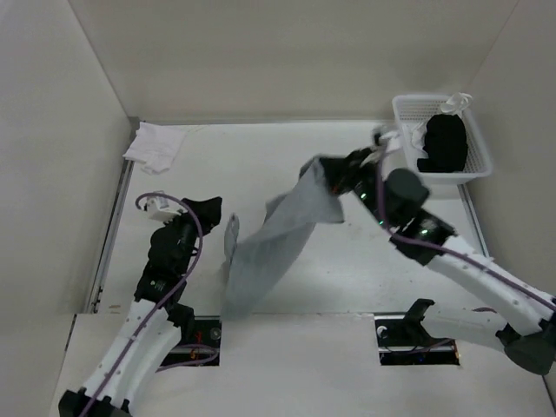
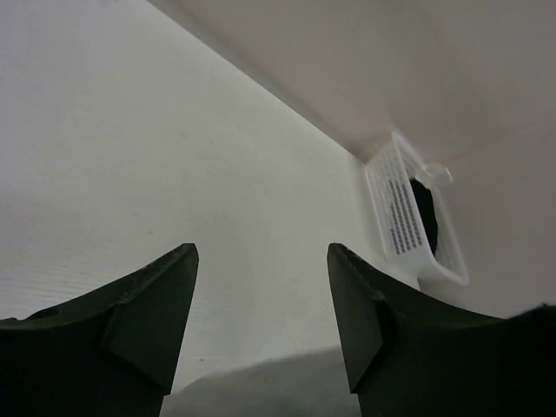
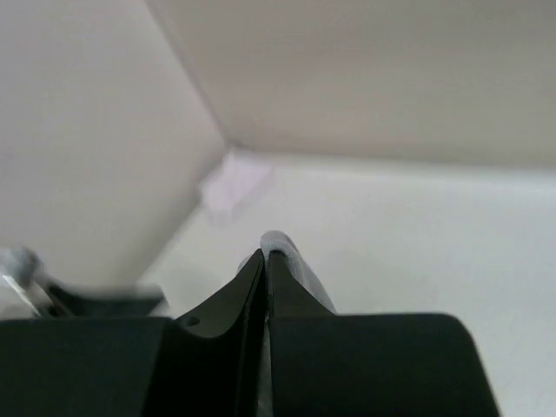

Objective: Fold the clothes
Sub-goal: Flatten the tank top out

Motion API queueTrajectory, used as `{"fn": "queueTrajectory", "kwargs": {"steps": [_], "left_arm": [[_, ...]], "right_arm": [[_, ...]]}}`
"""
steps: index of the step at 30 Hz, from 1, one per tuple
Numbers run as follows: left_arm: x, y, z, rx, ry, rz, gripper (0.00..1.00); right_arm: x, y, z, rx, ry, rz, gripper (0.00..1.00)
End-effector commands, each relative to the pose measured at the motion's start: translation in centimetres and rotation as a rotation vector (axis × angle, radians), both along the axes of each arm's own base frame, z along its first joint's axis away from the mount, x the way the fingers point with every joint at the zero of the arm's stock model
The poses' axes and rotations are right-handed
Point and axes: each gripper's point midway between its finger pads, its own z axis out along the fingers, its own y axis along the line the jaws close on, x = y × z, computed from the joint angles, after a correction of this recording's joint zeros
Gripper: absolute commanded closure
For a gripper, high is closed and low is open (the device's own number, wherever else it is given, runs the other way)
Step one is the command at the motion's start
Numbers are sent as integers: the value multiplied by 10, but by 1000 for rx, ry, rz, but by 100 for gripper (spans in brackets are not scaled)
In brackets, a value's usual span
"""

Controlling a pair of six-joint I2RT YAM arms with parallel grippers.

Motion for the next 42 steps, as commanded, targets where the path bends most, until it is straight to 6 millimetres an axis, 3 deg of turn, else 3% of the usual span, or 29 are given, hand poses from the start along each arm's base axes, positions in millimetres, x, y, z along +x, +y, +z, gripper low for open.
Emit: {"fn": "queueTrajectory", "kwargs": {"steps": [1, 3, 4, 5, 8, 10, 13, 15, 17, 21, 23, 25, 31, 36, 38, 40, 42], "left_arm": [[-14, 34, -52, 32, 170, 112, 40], [-13, 36, -67, 44, 213, 121, 39], [-11, 34, -77, 62, 241, 113, 39], [-9, 30, -90, 80, 281, 99, 39], [-10, 15, -120, 170, 383, 39, 41], [-14, 9, -129, 224, 416, 6, 41], [-35, -14, -156, 294, 546, -97, 41], [-43, -25, -165, 309, 588, -133, 41], [-51, -35, -181, 326, 644, -155, 42], [-55, -63, -191, 322, 676, -230, 66], [-55, -80, -190, 312, 670, -265, 79], [-49, -93, -186, 296, 651, -279, 88], [5, -122, -166, 246, 549, -252, 95], [95, -118, -138, 192, 448, -105, 98], [128, -124, -120, 163, 406, -85, 98], [155, -134, -98, 160, 358, -89, 98], [170, -142, -73, 161, 319, -115, 96]], "right_arm": [[-9, 22, -183, -48, 377, 45, 93], [-2, -1, -232, -10, 478, -18, 92], [0, -14, -256, -5, 534, -58, 86], [2, -30, -274, 15, 583, -109, 70], [-5, -47, -287, 16, 618, -141, 52], [-16, -45, -295, -18, 651, -121, 46], [-45, -40, -334, -99, 808, -99, 40], [-57, -32, -344, -108, 853, -71, 41], [-74, -7, -344, -114, 875, 45, 49], [-105, 39, -346, -201, 909, 209, 58], [-111, 43, -359, -240, 931, 200, 58], [-103, 32, -370, -239, 937, 117, 53], [-70, -2, -386, -268, 933, -102, 46], [-48, -2, -409, -291, 959, -125, 45], [-31, 1, -412, -255, 962, -131, 58], [-6, 6, -407, -193, 951, -133, 87], [21, 11, -396, -114, 925, -131, 96]]}}
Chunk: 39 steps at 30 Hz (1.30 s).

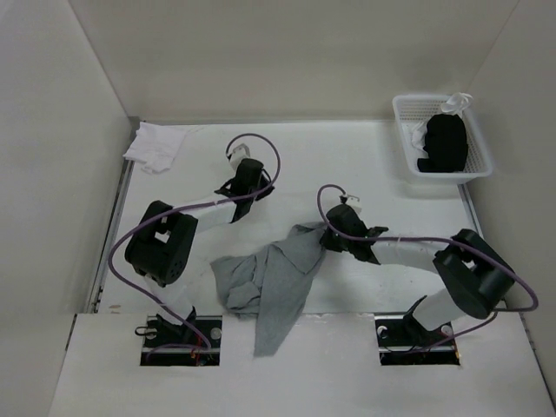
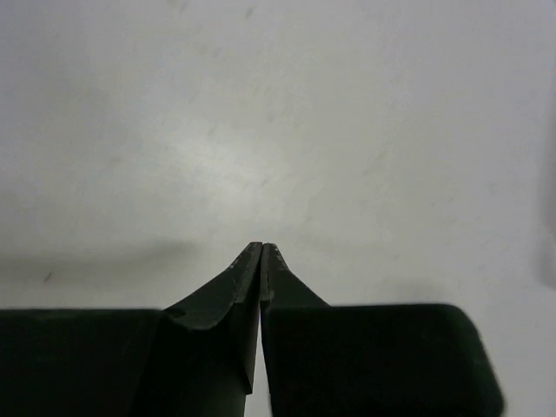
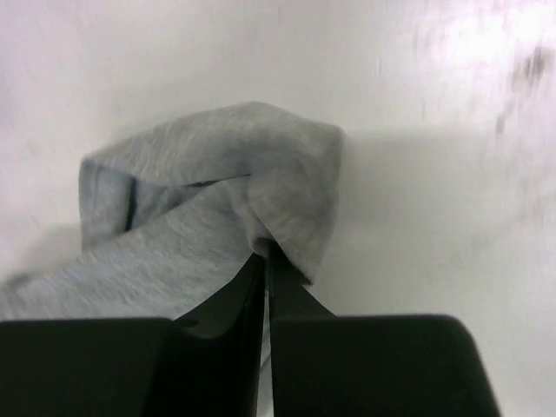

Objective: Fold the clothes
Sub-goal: Flatten the tank top out

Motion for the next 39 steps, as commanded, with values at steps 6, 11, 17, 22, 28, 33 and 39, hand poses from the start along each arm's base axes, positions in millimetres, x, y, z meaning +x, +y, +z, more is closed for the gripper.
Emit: {"fn": "queueTrajectory", "kwargs": {"steps": [6, 11, 17, 22, 28, 33, 39], "left_arm": [[-28, -7, 60, 37, -141, -78, 77], [-117, 16, 17, 113, 1, -137, 56], [-191, 45, -13, 182, 153, -134, 44], [-201, 35, -41, 155, 215, -153, 42], [-192, 18, -56, 118, 212, -168, 57], [-187, 18, -52, 94, 183, -158, 71], [-185, 19, -50, 86, 164, -161, 80]], "right_arm": [[144, -16, 53, 264, -226, -257, 99], [156, -31, 58, 330, -246, -285, 71], [108, -45, 70, 259, -289, -256, 55], [64, -31, 51, 186, -216, -144, 75], [50, -23, 35, 132, -156, -102, 78], [47, -26, 32, 79, -146, -126, 71], [45, -18, 20, 66, -105, -124, 69]]}}
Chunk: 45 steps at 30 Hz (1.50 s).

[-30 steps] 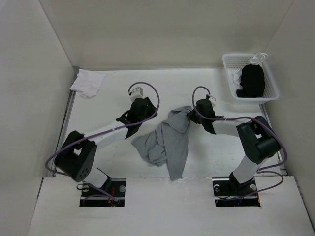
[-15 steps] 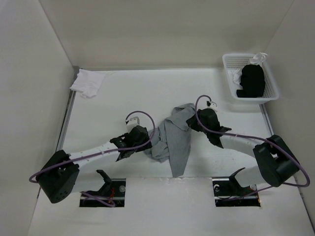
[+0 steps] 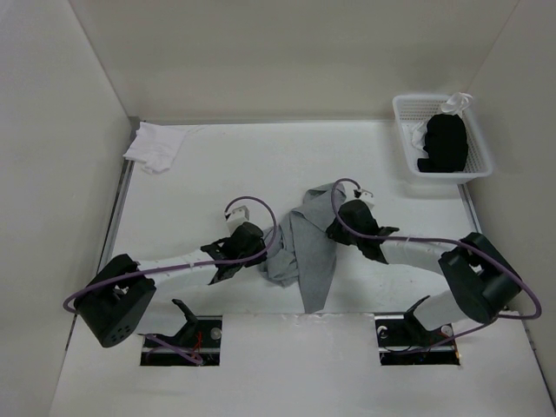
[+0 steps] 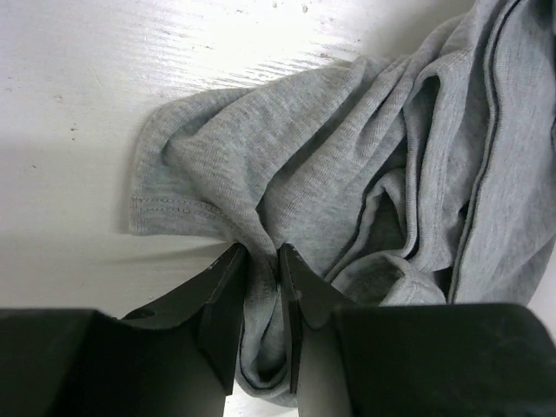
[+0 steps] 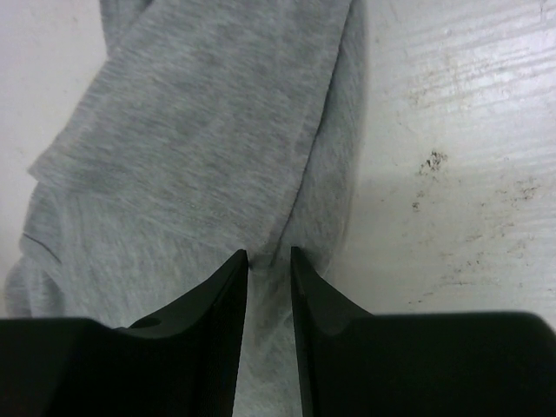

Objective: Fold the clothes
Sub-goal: Flatten the tank top out

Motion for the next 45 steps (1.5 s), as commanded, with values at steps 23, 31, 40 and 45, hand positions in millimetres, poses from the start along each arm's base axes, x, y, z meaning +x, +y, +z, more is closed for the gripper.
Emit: {"fn": "queueTrajectory", "kwargs": {"steps": [23, 31, 40, 45], "left_arm": [[39, 1, 33, -127, -130, 80, 93], [186, 58, 137, -297, -406, 367, 97], [293, 100, 206, -240, -554, 436, 97], [312, 103, 193, -228, -523, 407, 81]], "right_arm": [[18, 7, 30, -42, -112, -64, 95], [-10, -9, 146, 115, -376, 29, 96], [-80, -23, 98, 247, -224, 127, 97], [-104, -23, 72, 326, -123, 57, 97]]}}
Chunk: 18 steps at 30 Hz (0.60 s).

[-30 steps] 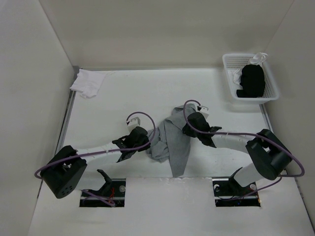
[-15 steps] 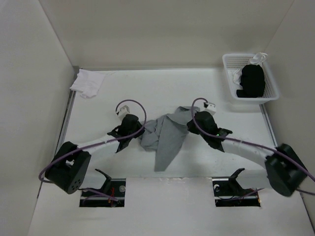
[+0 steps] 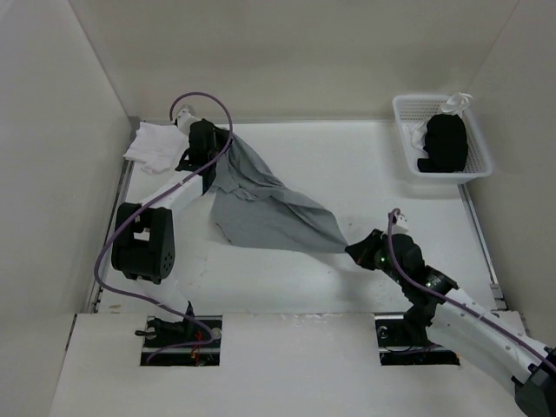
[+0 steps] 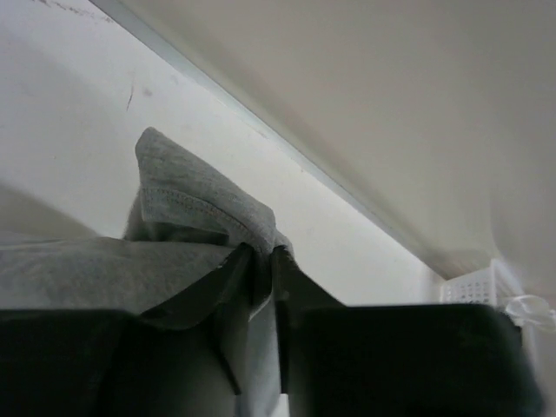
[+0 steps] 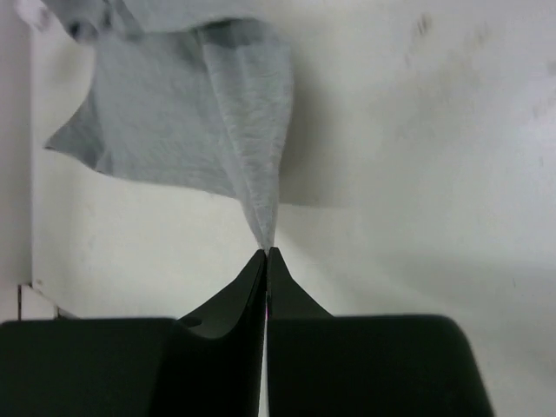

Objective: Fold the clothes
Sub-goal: Flatten the tank top out

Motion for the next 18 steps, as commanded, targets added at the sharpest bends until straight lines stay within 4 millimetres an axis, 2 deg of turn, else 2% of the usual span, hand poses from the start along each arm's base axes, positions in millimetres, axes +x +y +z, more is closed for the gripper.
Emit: {"fn": "queueTrajectory", "kwargs": {"steps": [1, 2, 4, 6, 9, 12, 14, 18], "left_arm": [[6, 0, 6, 21, -15, -49, 75], [-4, 1, 1, 14, -6, -47, 69], [-28, 9, -5, 14, 5, -13, 63], [-73, 25, -17, 38, 23, 50, 61], [-116, 33, -34, 96, 49, 86, 60], [-172, 47, -66, 196, 140, 97, 60], [-208, 54, -96, 236, 241, 82, 56], [-253, 62, -141, 216, 419, 69, 56]], "right_arm": [[-8, 2, -1, 59, 63, -47, 97], [-4, -2, -7, 29, 81, -67, 97], [1, -2, -12, 4, 107, -72, 97], [8, 1, -11, 0, 92, -75, 96], [17, 3, -7, -7, 60, -71, 96], [23, 4, -4, -15, 30, -65, 96], [26, 6, 0, -8, 0, -58, 96], [30, 10, 2, 1, -28, -44, 96]]}}
